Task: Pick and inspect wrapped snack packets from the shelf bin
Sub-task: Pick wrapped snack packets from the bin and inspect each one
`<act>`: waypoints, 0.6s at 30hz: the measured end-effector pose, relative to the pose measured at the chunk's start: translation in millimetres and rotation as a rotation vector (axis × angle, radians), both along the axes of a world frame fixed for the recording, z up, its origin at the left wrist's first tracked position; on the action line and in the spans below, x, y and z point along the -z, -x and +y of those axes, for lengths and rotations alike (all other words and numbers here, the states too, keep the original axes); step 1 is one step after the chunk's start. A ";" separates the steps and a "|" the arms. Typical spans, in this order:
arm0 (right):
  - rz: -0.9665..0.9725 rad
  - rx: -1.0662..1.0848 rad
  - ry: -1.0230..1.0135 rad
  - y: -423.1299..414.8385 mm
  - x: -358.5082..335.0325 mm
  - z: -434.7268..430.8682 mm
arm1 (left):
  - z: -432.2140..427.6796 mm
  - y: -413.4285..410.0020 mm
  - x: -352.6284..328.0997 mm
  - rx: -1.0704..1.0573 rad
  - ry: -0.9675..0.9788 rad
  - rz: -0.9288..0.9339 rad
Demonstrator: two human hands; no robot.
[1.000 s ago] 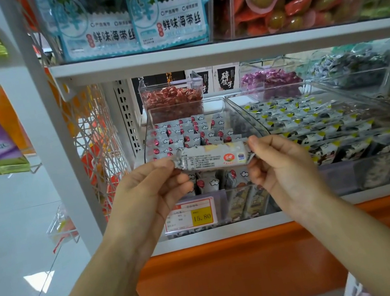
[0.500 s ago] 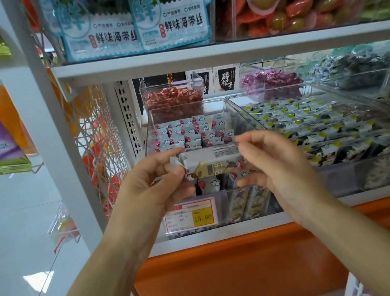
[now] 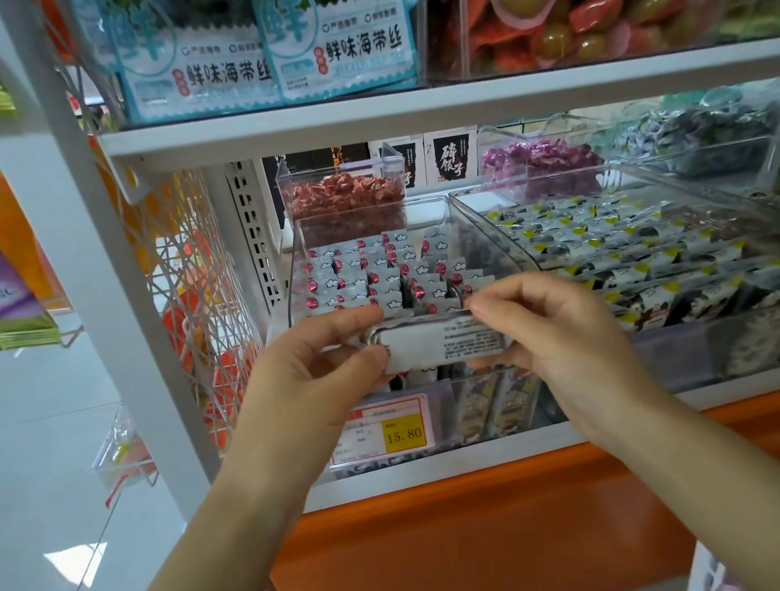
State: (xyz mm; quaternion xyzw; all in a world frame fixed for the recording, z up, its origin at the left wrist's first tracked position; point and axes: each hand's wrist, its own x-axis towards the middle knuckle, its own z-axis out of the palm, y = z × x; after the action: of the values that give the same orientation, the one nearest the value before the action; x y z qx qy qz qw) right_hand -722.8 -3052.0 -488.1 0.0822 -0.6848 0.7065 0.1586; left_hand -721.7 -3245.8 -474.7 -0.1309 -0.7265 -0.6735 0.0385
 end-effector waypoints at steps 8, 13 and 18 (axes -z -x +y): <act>0.065 0.087 -0.131 -5.2 -2.3 -3.8 | 5.7 -4.2 -2.1 -0.040 0.044 0.008; 0.070 0.047 -0.130 -8.2 -2.9 -8.0 | 5.7 -2.5 -1.6 -0.115 0.035 0.020; 0.049 -0.024 -0.154 -7.4 -2.7 -9.0 | 4.1 0.6 -0.4 -0.220 0.031 0.030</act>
State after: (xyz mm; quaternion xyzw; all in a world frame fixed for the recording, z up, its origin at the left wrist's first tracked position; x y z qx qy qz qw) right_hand -715.4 -3061.1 -485.4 0.1196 -0.7321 0.6512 0.1602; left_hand -722.3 -3241.7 -474.3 -0.0611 -0.7461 -0.6520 0.1208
